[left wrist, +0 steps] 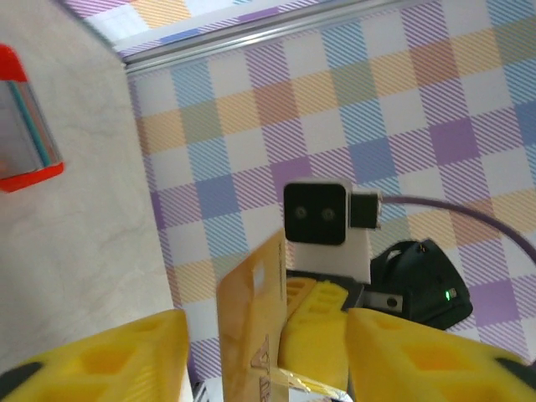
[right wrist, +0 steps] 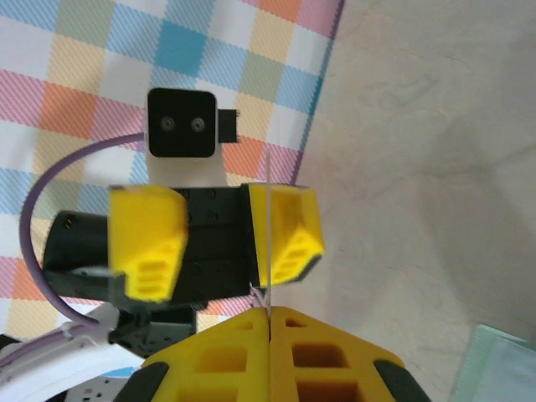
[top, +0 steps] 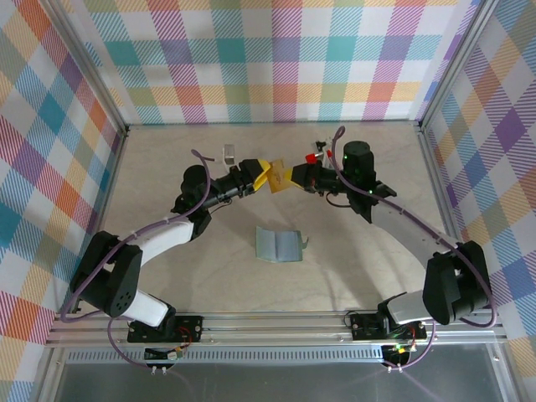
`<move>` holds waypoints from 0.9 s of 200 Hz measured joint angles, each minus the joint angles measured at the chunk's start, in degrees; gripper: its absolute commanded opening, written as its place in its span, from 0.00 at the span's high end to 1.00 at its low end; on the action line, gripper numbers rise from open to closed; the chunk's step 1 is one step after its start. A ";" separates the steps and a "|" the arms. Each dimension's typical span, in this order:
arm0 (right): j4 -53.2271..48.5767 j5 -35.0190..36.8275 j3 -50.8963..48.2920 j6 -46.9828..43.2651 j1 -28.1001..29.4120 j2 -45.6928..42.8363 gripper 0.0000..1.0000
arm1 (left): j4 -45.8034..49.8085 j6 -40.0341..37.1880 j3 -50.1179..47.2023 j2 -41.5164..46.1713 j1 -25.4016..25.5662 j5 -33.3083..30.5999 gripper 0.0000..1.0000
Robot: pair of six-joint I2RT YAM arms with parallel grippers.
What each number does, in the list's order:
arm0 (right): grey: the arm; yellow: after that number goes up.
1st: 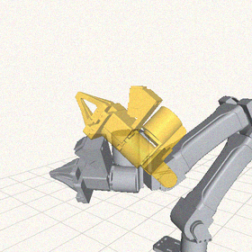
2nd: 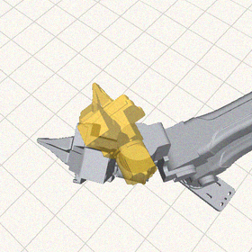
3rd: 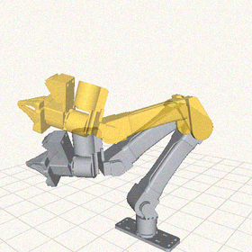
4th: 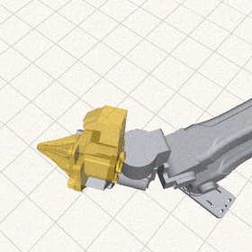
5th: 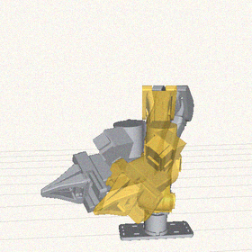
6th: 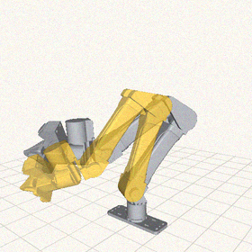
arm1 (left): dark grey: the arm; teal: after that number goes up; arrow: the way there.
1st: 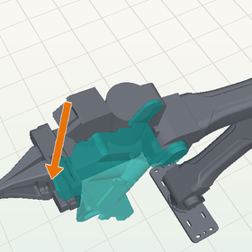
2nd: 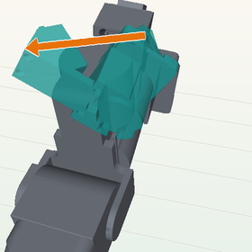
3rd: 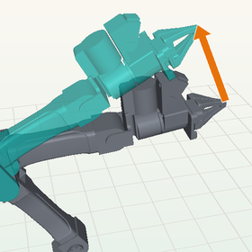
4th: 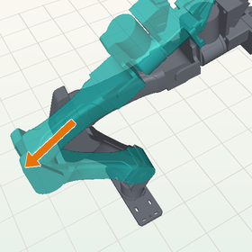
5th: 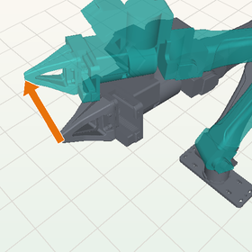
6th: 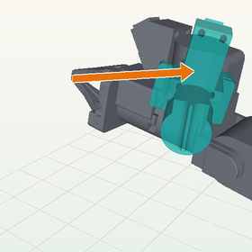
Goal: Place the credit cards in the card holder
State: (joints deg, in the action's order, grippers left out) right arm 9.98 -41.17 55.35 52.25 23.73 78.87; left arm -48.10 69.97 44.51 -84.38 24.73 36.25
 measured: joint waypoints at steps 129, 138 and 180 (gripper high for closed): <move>3.76 15.50 -25.38 -3.93 4.59 -13.57 1.00 | 43.89 -20.90 -5.68 18.78 -2.38 -3.32 0.38; 4.42 16.20 -25.42 -4.20 4.94 -13.55 1.00 | 45.11 -21.38 -6.08 18.78 -2.36 -3.63 0.38; 8.79 19.76 -26.64 -5.25 7.91 -13.42 1.00 | 52.68 -24.68 -6.25 20.00 -1.81 -7.13 0.38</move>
State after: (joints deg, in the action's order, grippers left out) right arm 18.76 -21.41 28.71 47.00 31.64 65.45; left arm 4.58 45.30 38.26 -64.38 22.92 29.12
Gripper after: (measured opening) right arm 0.043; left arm 0.623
